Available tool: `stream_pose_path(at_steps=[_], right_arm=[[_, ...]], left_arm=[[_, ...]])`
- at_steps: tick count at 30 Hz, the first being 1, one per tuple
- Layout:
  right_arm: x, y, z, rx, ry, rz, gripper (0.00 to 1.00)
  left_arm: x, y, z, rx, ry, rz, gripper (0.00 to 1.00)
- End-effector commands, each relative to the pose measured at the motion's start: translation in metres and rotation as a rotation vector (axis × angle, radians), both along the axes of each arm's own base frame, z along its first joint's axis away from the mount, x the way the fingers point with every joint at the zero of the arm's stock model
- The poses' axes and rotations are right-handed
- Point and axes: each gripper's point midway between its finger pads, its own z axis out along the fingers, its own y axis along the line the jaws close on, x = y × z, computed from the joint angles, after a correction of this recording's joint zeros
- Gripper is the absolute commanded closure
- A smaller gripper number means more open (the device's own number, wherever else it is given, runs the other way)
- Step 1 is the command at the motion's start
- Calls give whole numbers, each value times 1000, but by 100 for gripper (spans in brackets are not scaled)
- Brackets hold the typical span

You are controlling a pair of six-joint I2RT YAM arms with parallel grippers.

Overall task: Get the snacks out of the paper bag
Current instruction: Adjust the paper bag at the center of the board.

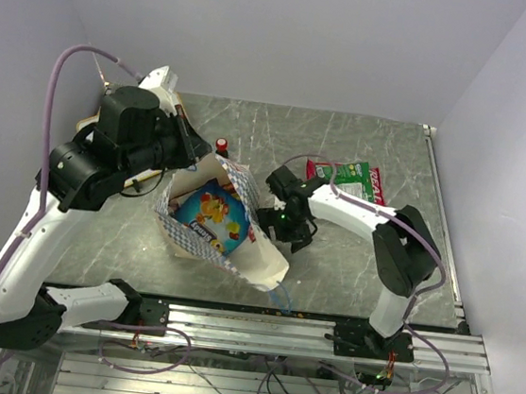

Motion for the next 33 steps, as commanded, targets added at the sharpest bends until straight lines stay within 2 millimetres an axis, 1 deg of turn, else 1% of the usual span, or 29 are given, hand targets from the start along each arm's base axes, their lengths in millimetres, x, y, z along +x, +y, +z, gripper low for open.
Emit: stream_pose_path(at_steps=[1, 2, 3, 5, 6, 9, 12, 14, 16, 18, 21, 24, 27, 29, 31, 33], right_arm=[[-4, 60, 7, 201, 52, -59, 21], [-2, 77, 11, 261, 51, -76, 21], [-4, 89, 15, 291, 62, -93, 21], [0, 119, 25, 362, 51, -118, 20], [2, 130, 28, 384, 47, -131, 20], [18, 163, 43, 462, 1, -176, 20], [29, 187, 52, 508, -10, -198, 20], [27, 199, 56, 522, -12, -190, 20], [21, 204, 59, 535, -11, -181, 20], [14, 205, 58, 550, -9, -184, 20], [4, 191, 46, 543, 3, -191, 20], [9, 173, 41, 515, -12, -181, 20], [23, 151, 44, 481, -58, -155, 20], [30, 136, 46, 471, -96, -127, 20], [39, 120, 49, 460, -127, -104, 20], [51, 98, 50, 434, -159, -96, 20]], left_arm=[[16, 6, 31, 108, -134, -30, 93], [20, 8, 37, 140, -150, -39, 93], [22, 12, 42, 169, -165, -40, 93], [34, 17, 47, 234, -177, -47, 93], [38, 18, 51, 255, -189, -63, 93], [52, 16, 59, 296, -210, -105, 93], [65, 9, 64, 289, -242, -142, 93], [69, 2, 69, 259, -267, -176, 93], [72, -12, 73, 211, -294, -238, 93], [71, -31, 78, 135, -316, -314, 93], [68, -55, 79, 22, -326, -413, 93], [65, -68, 85, -59, -335, -463, 93], [54, -73, 94, -118, -349, -501, 93], [45, -72, 100, -148, -364, -511, 93], [37, -70, 98, -180, -348, -501, 93], [28, -65, 88, -198, -317, -485, 93]])
